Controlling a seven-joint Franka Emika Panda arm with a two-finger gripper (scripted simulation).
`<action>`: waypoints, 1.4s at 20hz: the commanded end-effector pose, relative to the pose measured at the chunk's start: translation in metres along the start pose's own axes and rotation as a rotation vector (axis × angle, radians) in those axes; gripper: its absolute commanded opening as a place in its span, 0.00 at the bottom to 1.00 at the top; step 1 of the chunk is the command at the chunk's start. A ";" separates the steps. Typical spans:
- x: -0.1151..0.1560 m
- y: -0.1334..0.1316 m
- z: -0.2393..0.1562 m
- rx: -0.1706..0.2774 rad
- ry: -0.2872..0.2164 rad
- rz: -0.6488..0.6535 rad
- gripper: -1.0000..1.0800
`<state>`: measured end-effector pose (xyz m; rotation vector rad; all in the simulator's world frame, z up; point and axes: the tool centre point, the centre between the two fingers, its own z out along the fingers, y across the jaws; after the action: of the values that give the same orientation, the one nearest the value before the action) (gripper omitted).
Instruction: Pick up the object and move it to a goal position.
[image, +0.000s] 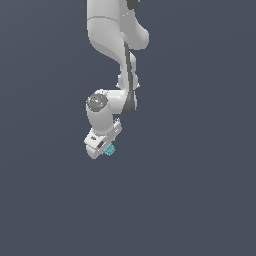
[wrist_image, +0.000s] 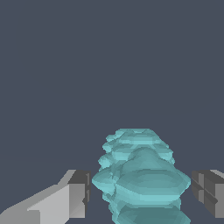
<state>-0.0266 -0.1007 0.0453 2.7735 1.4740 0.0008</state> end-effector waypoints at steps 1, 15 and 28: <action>-0.002 -0.001 -0.005 -0.001 0.000 0.000 0.00; -0.036 -0.019 -0.085 0.000 -0.001 0.000 0.00; -0.085 -0.044 -0.204 0.001 0.001 -0.001 0.00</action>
<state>-0.1056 -0.1439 0.2356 2.7734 1.4749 0.0024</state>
